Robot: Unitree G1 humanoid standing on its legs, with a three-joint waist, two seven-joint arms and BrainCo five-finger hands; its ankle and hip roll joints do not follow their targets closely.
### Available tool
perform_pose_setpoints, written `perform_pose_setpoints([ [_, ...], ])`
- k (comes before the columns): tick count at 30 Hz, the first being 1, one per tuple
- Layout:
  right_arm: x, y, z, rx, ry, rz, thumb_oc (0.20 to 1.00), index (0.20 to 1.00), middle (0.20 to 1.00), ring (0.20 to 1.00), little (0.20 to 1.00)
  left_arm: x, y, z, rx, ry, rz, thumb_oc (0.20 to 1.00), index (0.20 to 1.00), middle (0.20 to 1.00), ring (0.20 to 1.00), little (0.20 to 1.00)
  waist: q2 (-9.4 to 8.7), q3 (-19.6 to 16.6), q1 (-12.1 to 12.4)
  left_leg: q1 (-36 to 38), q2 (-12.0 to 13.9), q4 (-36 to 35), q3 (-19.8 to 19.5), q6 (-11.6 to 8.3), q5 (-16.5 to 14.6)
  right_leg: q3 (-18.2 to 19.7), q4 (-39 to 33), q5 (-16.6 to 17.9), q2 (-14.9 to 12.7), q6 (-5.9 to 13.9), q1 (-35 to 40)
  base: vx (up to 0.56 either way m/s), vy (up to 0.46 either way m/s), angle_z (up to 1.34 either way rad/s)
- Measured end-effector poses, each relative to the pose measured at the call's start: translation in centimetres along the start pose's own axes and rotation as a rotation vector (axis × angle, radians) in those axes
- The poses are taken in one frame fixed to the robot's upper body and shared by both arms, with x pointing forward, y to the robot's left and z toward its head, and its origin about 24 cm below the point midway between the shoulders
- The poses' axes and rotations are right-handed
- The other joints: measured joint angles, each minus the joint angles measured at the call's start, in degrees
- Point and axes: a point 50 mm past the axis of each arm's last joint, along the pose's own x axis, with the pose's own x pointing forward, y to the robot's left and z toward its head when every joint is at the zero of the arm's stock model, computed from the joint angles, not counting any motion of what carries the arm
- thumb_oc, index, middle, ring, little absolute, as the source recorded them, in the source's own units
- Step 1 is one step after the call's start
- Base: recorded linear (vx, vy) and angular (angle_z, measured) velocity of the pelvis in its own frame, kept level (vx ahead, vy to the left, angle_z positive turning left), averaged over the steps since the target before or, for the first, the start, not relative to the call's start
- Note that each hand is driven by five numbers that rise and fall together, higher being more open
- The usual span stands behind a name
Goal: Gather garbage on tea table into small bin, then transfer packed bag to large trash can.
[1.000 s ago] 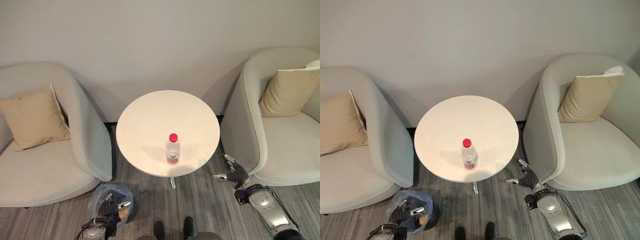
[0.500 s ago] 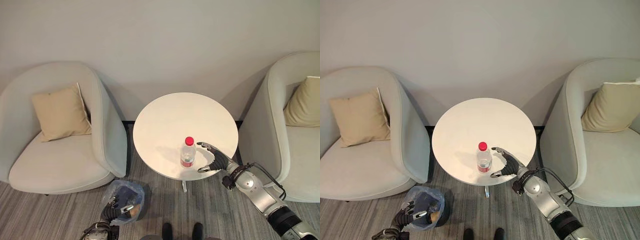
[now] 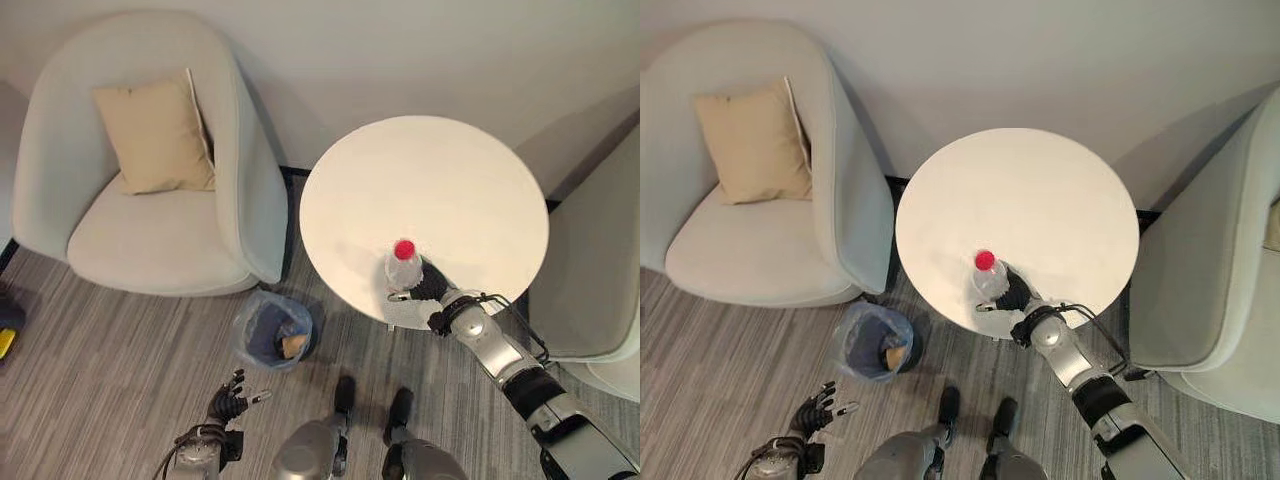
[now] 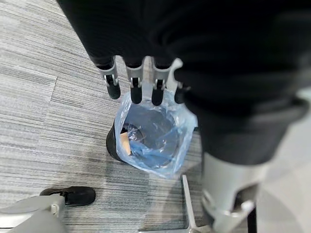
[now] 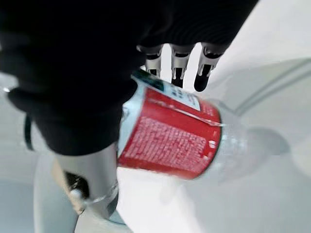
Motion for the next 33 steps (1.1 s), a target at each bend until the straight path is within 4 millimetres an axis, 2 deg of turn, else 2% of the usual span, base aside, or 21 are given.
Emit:
perform_pose_setpoints([
  [7, -0.1, -1.2, -0.2, 0.088, 0.012, -0.062, 0.200, 0.200, 0.200, 0.200, 0.200, 0.0, 0.2, 0.1, -0.002, -0.005, 0.008, 1.000, 1.000, 1.000, 1.000, 1.000, -0.22, 0.0, -0.1, 1.6, -0.3, -0.4, -0.2, -0.02, 0.0, 0.0, 0.0, -0.3, -0.2, 0.47, 1.5, 0.01, 0.012, 0.01],
  [12, -1.4, -2.4, 0.5, 0.127, -0.051, -0.107, 0.200, 0.200, 0.200, 0.200, 0.200, -0.1, 0.8, 0.0, -0.024, -0.002, 0.035, 1.000, 1.000, 1.000, 1.000, 1.000, -0.48, -0.1, -0.4, 2.6, -0.2, -0.4, -0.2, -0.01, 0.0, 0.1, 0.0, -0.3, -0.2, 0.48, 2.5, -0.01, -0.029, -0.01],
  [13, -3.2, -2.5, 0.4, 0.167, -0.085, -0.114, 0.200, 0.200, 0.200, 0.200, 0.200, -0.3, 1.1, -0.4, -0.024, 0.011, 0.041, 1.000, 1.000, 1.000, 1.000, 1.000, -1.22, -0.4, -0.9, 3.8, -0.2, -0.4, -0.1, -0.27, -0.3, 0.6, 0.0, -0.6, -0.1, 0.65, 3.8, -0.03, -0.076, -0.07],
  [15, -4.2, -1.7, -0.3, 0.186, -0.070, -0.094, 0.200, 0.200, 0.200, 0.200, 0.200, -0.5, 1.1, -0.8, -0.022, 0.026, 0.035, 1.000, 1.000, 1.000, 1.000, 1.000, -2.68, -1.5, -2.0, 3.9, 0.0, -0.4, 0.2, -0.46, -0.5, 1.2, 0.0, -0.7, 0.1, 0.60, 3.9, -0.05, -0.135, -0.09],
  [18, -5.3, -0.8, -1.6, 0.199, -0.022, -0.063, 0.200, 0.200, 0.200, 0.200, 0.200, -0.6, 1.0, -1.5, -0.021, 0.055, 0.031, 1.000, 1.000, 1.000, 1.000, 1.000, -3.12, -2.0, -3.0, 4.6, 0.1, -0.4, -0.4, -0.40, -0.3, 1.2, 0.0, -0.7, 0.3, 0.61, 4.8, -0.05, -0.092, 0.06],
  [20, -5.9, -0.2, -2.4, 0.207, 0.010, -0.040, 0.200, 0.200, 0.200, 0.200, 0.200, -0.8, 0.9, -2.4, -0.022, 0.091, 0.033, 1.000, 1.000, 1.000, 1.000, 1.000, -2.99, -2.4, -3.1, 4.8, 0.1, -0.3, -1.2, -0.93, -0.5, 1.0, 0.0, -0.8, 0.4, 0.60, 5.2, -0.08, -0.078, 0.14],
  [21, -6.2, 0.0, -2.7, 0.210, 0.023, -0.037, 0.200, 0.200, 0.200, 0.200, 0.200, -0.8, 0.9, -2.6, -0.025, 0.103, 0.034, 1.000, 1.000, 1.000, 1.000, 1.000, -2.92, -2.4, -3.2, 4.5, 0.1, -0.2, -1.5, -2.17, -0.8, 0.3, 0.0, -0.9, 0.3, 0.53, 5.3, -0.09, -0.060, 0.31],
  [22, -6.5, 0.2, -3.0, 0.212, 0.034, -0.034, 0.200, 0.200, 0.200, 0.200, 0.200, -0.8, 0.7, -2.7, -0.028, 0.112, 0.031, 1.000, 1.000, 1.000, 1.000, 1.000, -2.53, -2.5, -3.0, 3.7, 0.1, 0.1, -2.1, -2.46, -0.7, -0.6, 0.1, -0.8, 0.5, 0.31, 5.3, -0.11, -0.075, 0.41],
  [24, -7.0, 0.6, -3.5, 0.218, 0.052, -0.028, 0.200, 0.200, 0.200, 0.200, 0.200, -0.8, 0.3, -2.8, -0.039, 0.115, 0.025, 1.000, 1.000, 1.000, 1.000, 1.000, -2.27, -2.7, -2.8, 2.2, -0.1, 1.7, -2.9, -4.89, -1.9, -2.5, 0.1, -0.9, 0.1, 0.21, 5.4, -0.06, -0.024, 0.61],
  [25, -7.3, 0.7, -3.7, 0.220, 0.064, -0.025, 0.200, 0.200, 0.200, 0.200, 0.200, -0.8, 0.0, -2.8, -0.044, 0.114, 0.018, 1.000, 1.000, 1.000, 1.000, 1.000, -2.24, -2.7, -2.9, 1.3, 0.5, 2.5, -0.4, -4.85, -3.8, -5.0, 0.0, -0.8, -0.7, -0.07, 5.4, -0.05, 0.034, 1.40],
  [26, -7.5, 0.6, -4.1, 0.215, 0.077, -0.030, 0.200, 0.200, 0.200, 0.200, 0.200, -0.6, -0.5, -2.6, -0.052, 0.114, 0.009, 1.000, 1.000, 1.000, 1.000, 1.000, -2.66, -2.5, -4.0, -1.0, 1.6, 5.3, 6.8, -5.06, -5.0, -10.3, 0.0, -1.2, -3.2, -0.76, 5.6, -0.02, 0.066, 1.56],
  [28, -7.5, 0.0, -3.7, 0.213, 0.058, -0.057, 0.200, 0.200, 0.200, 0.200, 0.200, -0.3, -0.6, -2.3, -0.050, 0.104, 0.005, 1.000, 1.000, 1.000, 1.000, 1.000, -2.91, -2.4, -4.4, -1.7, 4.7, 7.1, 15.0, -5.26, -5.0, -13.7, -0.3, -2.1, -5.5, -1.27, 6.0, 0.09, 0.088, 1.36],
  [29, -7.4, -0.4, -3.2, 0.208, 0.037, -0.075, 0.200, 0.200, 0.200, 0.200, 0.200, -0.3, -0.7, -2.2, -0.049, 0.103, 0.005, 1.000, 1.000, 1.000, 1.000, 1.000, -2.85, -2.4, -4.7, -1.0, 7.1, 7.5, 18.9, -5.33, -4.9, -16.1, -0.4, -2.9, -6.5, 0.27, 6.9, 0.13, 0.131, 1.02],
  [31, -7.3, -0.7, -2.7, 0.206, 0.014, -0.083, 0.200, 0.200, 0.200, 0.200, 0.200, -0.3, -0.8, -2.2, -0.048, 0.102, 0.001, 1.000, 1.000, 1.000, 1.000, 1.000, -2.43, -3.1, -5.1, 0.3, 9.1, 7.6, 21.4, -5.25, -4.9, -17.2, -0.3, -2.8, -7.4, 2.21, 7.6, 0.12, 0.189, 0.78],
  [33, -7.2, -1.0, -2.1, 0.204, -0.014, -0.101, 0.200, 0.200, 0.200, 0.200, 0.200, -0.5, -1.2, -2.5, -0.058, 0.110, -0.006, 1.000, 1.000, 1.000, 1.000, 1.000, -0.60, -4.0, -5.1, 2.1, 9.6, 4.4, 22.0, -4.83, -4.6, -17.4, 0.2, -2.1, -7.6, 4.30, 7.5, 0.16, 0.233, 0.45],
])
